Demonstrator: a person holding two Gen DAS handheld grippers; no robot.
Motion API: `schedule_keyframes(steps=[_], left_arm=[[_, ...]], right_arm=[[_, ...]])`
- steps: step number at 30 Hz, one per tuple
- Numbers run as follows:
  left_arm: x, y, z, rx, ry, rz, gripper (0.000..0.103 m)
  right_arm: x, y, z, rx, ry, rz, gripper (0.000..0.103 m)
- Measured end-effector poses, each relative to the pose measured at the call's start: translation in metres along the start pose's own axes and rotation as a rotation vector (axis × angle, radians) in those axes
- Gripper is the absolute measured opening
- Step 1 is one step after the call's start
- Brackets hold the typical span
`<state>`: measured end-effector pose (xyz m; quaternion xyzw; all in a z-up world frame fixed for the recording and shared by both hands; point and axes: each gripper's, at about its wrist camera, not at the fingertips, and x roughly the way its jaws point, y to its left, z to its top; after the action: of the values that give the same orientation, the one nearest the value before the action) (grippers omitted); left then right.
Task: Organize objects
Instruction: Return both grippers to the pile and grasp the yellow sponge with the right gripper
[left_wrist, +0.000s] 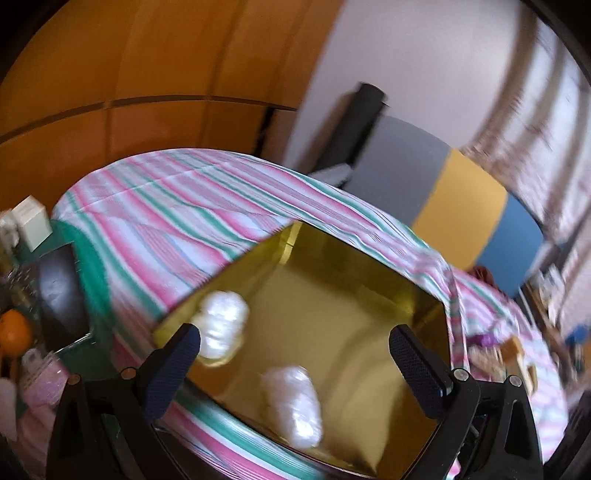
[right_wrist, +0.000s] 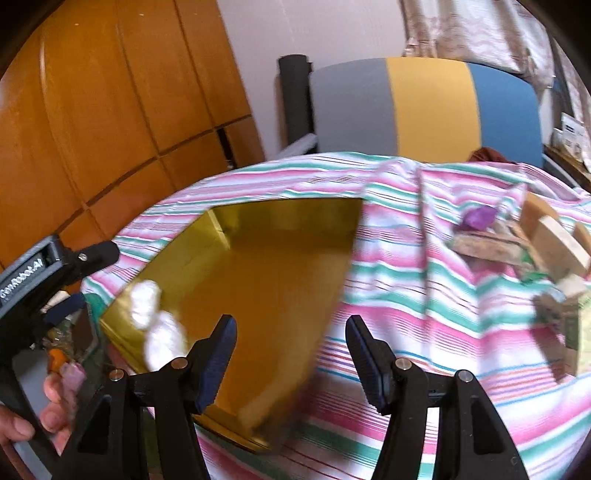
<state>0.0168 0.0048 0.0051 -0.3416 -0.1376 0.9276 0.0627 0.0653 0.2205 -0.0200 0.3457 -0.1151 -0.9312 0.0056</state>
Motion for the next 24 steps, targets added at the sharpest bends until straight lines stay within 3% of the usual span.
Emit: schedule_keyframes(steps=[7,14,17,21,24], left_arm=[[0.005,-0.042,-0.025,0.147,0.087,-0.135,0.103],[-0.003,-0.081,-0.048,0.257,0.124,-0.243,0.103],[-0.005,-0.092,-0.056,0.274,0.141,-0.266,0.103],[-0.006,-0.105,-0.063,0.284,0.161,-0.282,0.103],[-0.007,-0.113,-0.064,0.291,0.168,-0.292,0.103]], right_arm=[[-0.028,-0.060,-0.023,0.055,-0.010,-0.142,0.062],[-0.083,-0.136,-0.033,0.177,-0.171,-0.351,0.064],[-0.081,-0.173,-0.029,0.254,-0.142,-0.403,0.064],[-0.067,-0.194,-0.028,0.289,-0.082,-0.362,0.065],[-0.069,-0.175,-0.032,0.228,-0.094,-0.221,0.065]])
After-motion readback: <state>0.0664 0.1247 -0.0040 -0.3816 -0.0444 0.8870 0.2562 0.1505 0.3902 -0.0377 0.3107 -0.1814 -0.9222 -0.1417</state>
